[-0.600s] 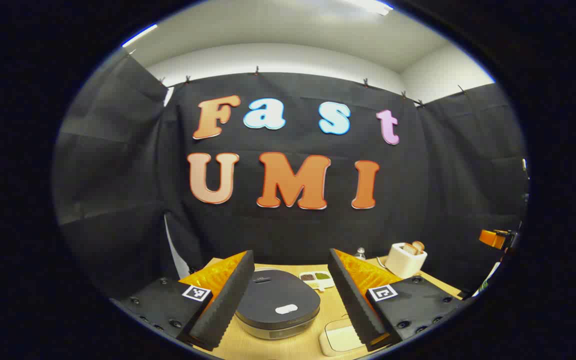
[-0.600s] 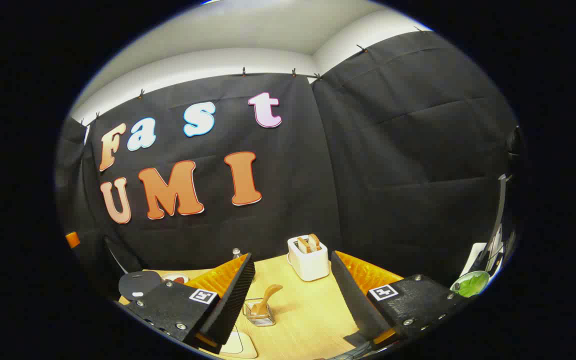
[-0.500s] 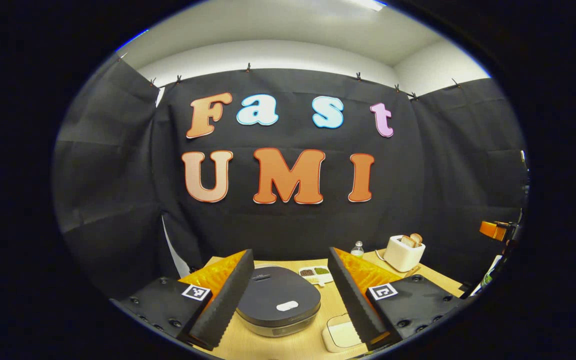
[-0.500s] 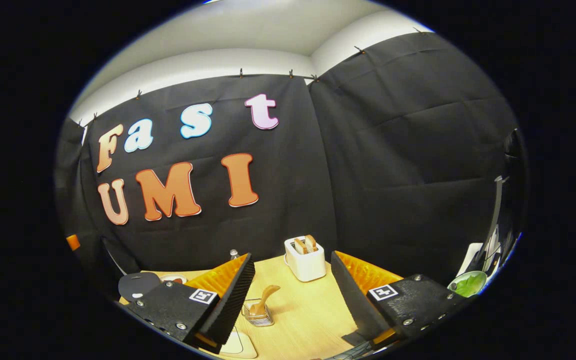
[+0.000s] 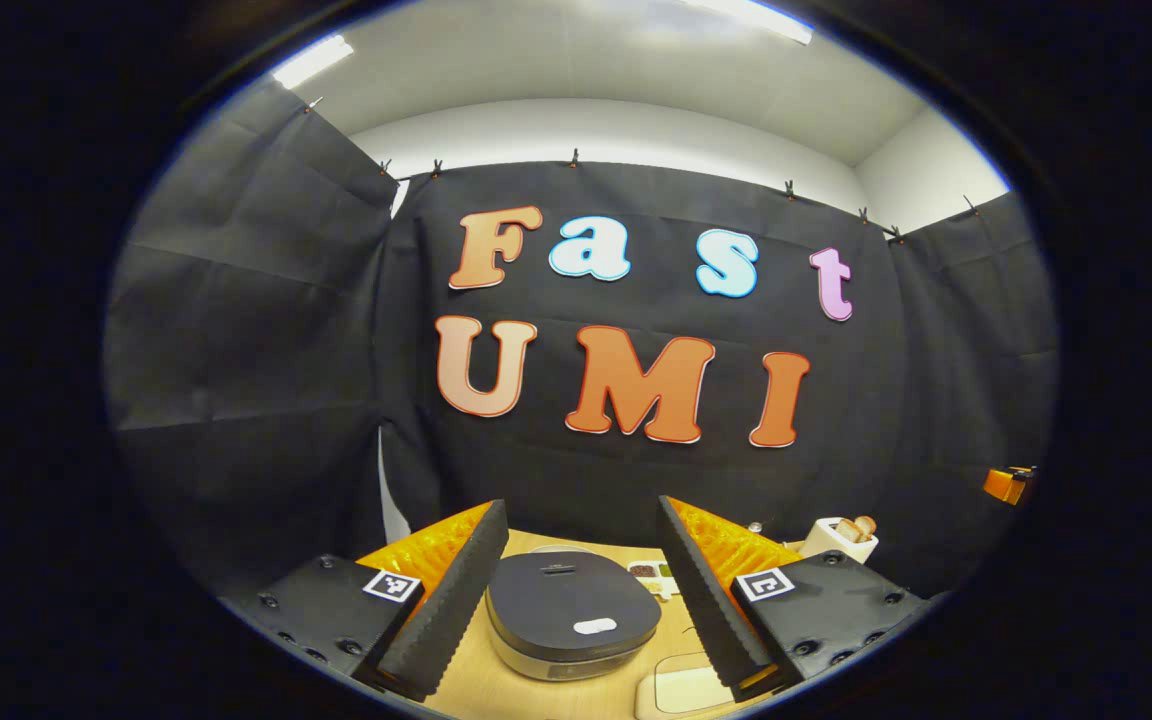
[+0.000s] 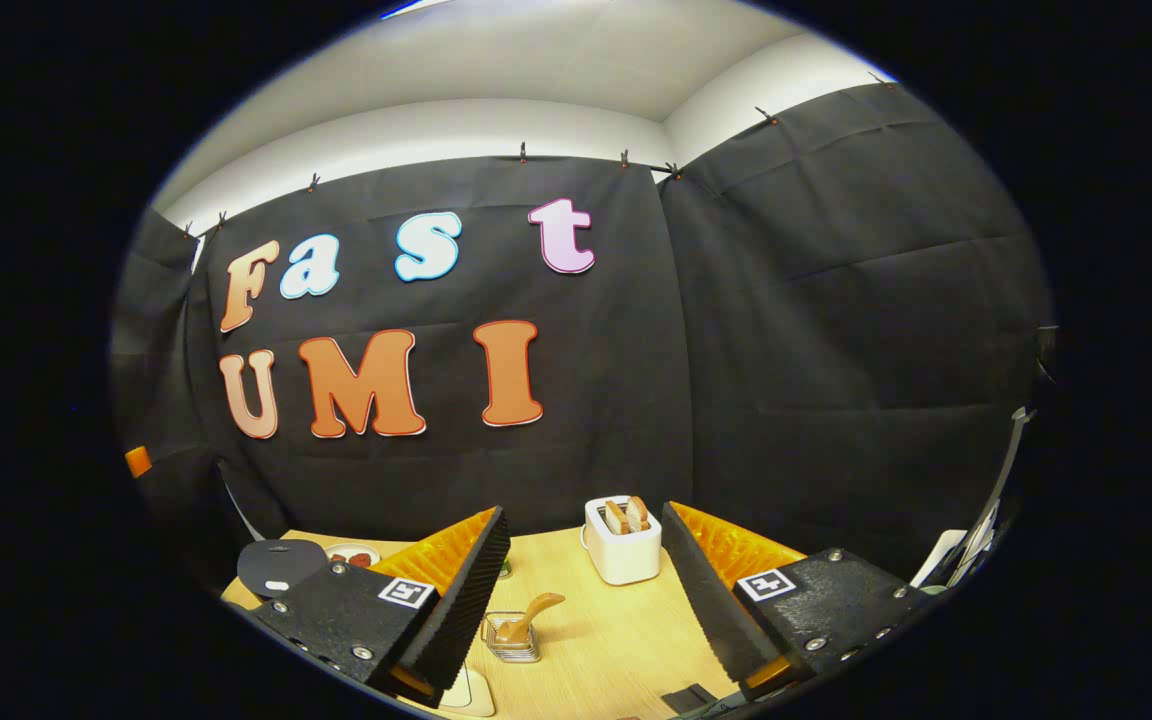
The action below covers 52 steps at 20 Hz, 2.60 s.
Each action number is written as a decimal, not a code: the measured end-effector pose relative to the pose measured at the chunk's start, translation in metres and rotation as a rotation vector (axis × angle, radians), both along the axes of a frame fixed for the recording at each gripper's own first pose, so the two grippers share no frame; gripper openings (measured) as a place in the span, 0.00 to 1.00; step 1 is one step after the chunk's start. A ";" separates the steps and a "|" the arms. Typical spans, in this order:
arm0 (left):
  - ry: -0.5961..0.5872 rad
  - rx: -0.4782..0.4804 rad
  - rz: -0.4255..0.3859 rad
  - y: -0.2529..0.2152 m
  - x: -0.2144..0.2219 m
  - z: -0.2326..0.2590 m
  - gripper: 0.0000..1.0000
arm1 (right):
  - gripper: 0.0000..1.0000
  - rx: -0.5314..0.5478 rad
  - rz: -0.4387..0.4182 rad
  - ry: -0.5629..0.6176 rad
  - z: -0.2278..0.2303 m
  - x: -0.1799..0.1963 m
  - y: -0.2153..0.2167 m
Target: Close the left gripper, press the button to open the rice cooker; take a wooden spoon from the chopstick holder with the right hand, scoop a spoonful of rice and pour it into the rice cooker, then put the wooden spoon back into the chopstick holder.
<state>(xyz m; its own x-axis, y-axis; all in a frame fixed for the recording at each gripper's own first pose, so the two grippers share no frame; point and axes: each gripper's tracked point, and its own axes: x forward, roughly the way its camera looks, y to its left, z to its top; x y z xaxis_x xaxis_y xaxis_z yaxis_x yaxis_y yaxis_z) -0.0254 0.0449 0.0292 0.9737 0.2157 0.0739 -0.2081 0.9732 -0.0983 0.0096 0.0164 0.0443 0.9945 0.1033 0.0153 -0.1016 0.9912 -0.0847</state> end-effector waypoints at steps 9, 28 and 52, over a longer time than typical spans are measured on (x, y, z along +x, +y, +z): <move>0.049 0.027 0.044 0.014 -0.007 -0.006 0.99 | 0.94 -0.053 0.063 0.025 -0.013 0.009 0.018; 0.119 -0.024 -0.088 -0.010 0.038 -0.050 0.04 | 0.94 -0.079 0.034 0.061 -0.030 0.020 0.015; 0.567 0.016 -0.225 -0.043 0.136 -0.246 0.04 | 0.95 -0.089 -0.136 0.141 -0.056 0.026 -0.035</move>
